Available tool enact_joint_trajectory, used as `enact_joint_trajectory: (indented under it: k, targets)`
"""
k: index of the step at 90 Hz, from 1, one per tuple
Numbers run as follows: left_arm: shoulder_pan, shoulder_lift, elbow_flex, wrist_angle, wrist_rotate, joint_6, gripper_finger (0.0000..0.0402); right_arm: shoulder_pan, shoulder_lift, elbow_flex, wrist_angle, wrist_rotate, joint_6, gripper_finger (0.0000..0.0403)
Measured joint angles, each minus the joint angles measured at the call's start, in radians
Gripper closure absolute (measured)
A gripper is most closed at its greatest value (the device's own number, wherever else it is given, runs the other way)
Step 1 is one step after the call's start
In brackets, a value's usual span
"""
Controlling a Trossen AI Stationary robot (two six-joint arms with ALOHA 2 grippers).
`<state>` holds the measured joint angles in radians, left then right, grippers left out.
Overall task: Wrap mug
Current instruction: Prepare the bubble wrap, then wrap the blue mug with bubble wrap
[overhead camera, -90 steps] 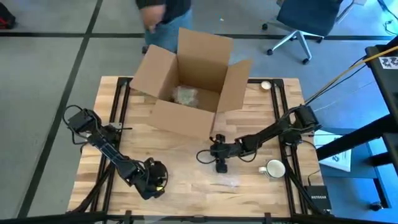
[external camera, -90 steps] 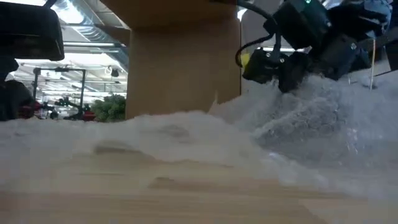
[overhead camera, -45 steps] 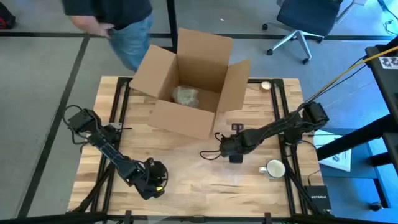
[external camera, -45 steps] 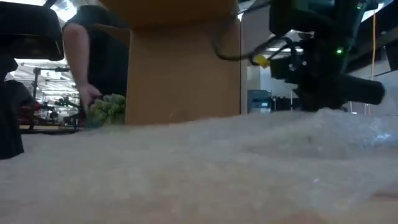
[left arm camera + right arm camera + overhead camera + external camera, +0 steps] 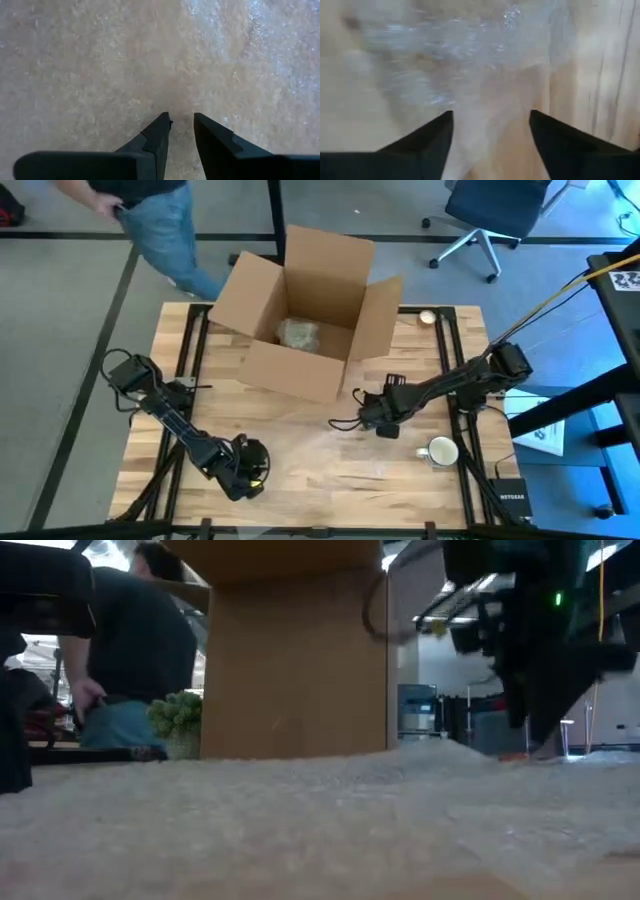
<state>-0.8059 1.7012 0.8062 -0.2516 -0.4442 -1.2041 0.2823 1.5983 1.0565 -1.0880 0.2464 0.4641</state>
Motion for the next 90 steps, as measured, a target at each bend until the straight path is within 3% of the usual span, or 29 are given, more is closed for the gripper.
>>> enact_joint_trajectory:
  k: [19,37,49,63,76,90]
  targets:
    - [-0.001,-0.052,-0.001,-0.009,0.026,0.004,0.0326,0.033,-0.226,0.007,0.017,-0.184,0.102,0.0099]
    - [0.004,-0.139,-0.001,-0.039,0.02,0.035,0.0326,0.183,-0.382,-0.005,-0.048,-0.32,0.52,0.0105]
    - [0.012,-0.15,-0.001,-0.051,0.018,0.028,0.0326,0.334,-0.382,-0.006,-0.127,-0.344,0.867,0.0114]
    - [0.018,-0.15,-0.001,-0.049,0.018,0.024,0.0326,0.498,-0.337,-0.006,-0.125,-0.341,1.049,0.0115]
    - [0.024,-0.15,-0.001,-0.049,0.019,0.029,0.0326,0.597,-0.273,-0.006,-0.114,-0.327,1.118,0.0116]
    - [0.031,-0.15,-0.001,-0.047,0.019,0.029,0.0326,0.659,-0.168,-0.006,-0.125,-0.239,1.064,0.012]
